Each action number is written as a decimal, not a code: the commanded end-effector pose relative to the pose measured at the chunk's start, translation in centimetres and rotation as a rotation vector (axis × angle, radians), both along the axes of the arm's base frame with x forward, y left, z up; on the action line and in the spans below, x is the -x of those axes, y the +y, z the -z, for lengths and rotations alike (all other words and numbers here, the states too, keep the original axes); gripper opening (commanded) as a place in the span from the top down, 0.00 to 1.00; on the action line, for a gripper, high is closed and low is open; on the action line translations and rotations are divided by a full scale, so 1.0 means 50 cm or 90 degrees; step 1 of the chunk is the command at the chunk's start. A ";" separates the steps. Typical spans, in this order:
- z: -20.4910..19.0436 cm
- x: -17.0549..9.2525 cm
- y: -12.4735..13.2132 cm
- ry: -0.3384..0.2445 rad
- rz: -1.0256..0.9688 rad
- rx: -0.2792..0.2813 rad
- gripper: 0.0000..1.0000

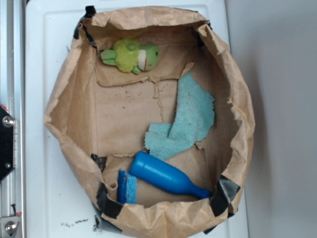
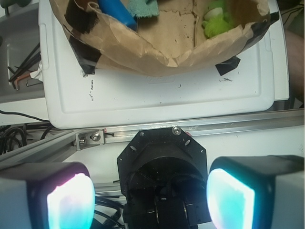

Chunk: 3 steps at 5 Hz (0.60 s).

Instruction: Grab the green animal.

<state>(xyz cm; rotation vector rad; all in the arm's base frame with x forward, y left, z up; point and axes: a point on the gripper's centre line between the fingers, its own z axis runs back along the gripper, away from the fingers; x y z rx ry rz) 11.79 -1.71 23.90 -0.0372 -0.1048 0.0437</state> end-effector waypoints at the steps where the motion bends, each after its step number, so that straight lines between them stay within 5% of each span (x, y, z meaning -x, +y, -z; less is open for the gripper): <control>1: -0.001 -0.115 -0.015 -0.022 -0.055 -0.005 0.00; 2: 0.020 -0.149 0.001 -0.050 -0.050 -0.021 0.00; 3: 0.063 -0.204 0.033 -0.138 0.000 -0.089 0.00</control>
